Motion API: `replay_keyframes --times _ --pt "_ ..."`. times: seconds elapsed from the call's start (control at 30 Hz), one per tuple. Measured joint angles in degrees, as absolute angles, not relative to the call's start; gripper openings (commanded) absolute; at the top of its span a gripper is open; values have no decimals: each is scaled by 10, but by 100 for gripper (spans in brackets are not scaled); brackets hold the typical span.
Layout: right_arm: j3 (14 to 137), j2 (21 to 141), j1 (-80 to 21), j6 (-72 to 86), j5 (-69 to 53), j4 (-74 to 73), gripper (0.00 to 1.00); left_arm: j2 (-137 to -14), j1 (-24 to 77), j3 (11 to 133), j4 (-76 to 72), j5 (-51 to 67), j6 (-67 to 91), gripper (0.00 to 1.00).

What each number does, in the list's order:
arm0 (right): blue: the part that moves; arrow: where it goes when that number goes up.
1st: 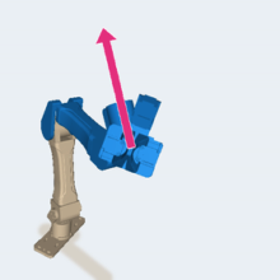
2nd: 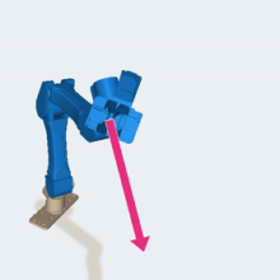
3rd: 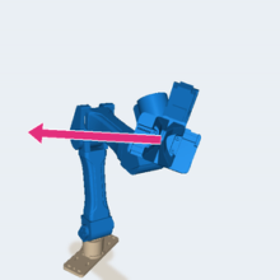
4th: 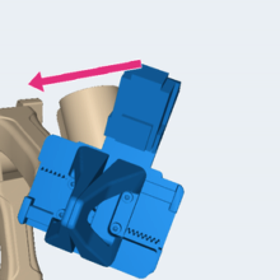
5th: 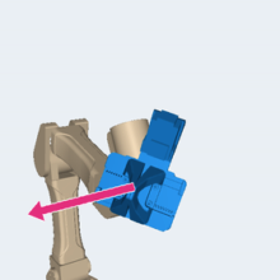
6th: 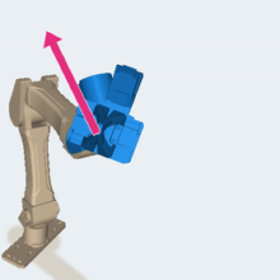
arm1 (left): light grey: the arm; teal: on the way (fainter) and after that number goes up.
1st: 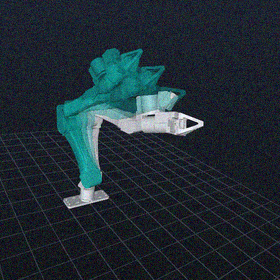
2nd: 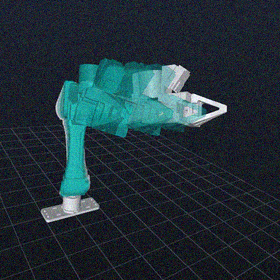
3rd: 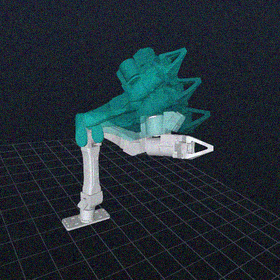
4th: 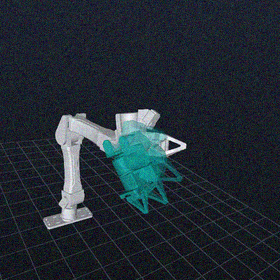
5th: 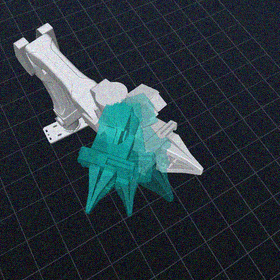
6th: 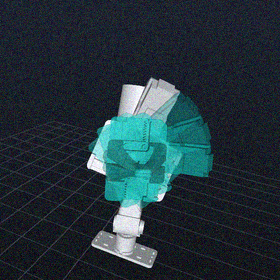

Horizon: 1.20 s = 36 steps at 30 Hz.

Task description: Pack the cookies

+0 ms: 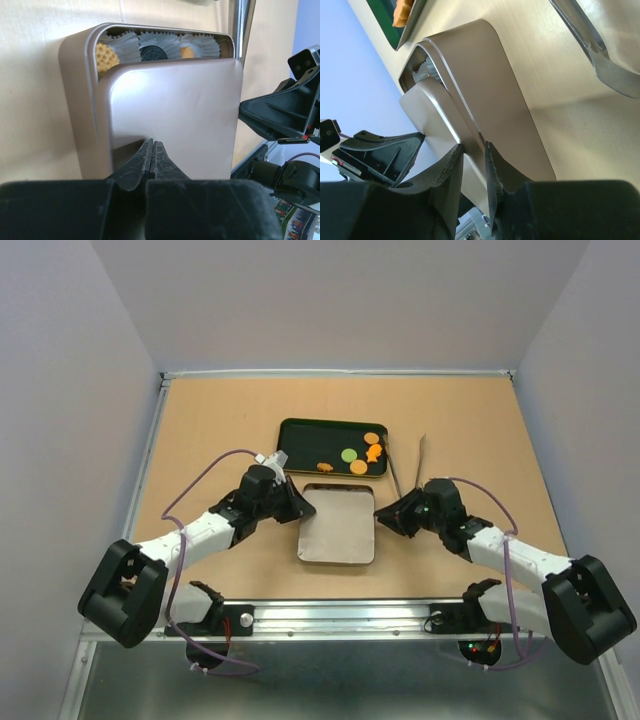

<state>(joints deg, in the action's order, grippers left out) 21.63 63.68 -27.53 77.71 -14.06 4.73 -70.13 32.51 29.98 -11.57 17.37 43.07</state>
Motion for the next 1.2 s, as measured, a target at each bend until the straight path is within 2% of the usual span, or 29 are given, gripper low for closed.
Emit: replay_keyframes --times 0.5,0.73,0.87,1.03,1.2 --pt "242 678 -276 766 -144 62 30 -742 321 332 -126 179 424 2" --pt "290 683 -278 731 -132 49 38 -793 314 382 -118 180 409 1" --pt "354 664 -278 667 -106 -7 39 -807 313 394 -119 182 405 1" --pt "464 655 -297 568 -105 -78 34 -813 310 399 -120 185 402 1" --pt "550 698 -428 498 -103 -167 23 -820 310 406 -120 186 398 1"
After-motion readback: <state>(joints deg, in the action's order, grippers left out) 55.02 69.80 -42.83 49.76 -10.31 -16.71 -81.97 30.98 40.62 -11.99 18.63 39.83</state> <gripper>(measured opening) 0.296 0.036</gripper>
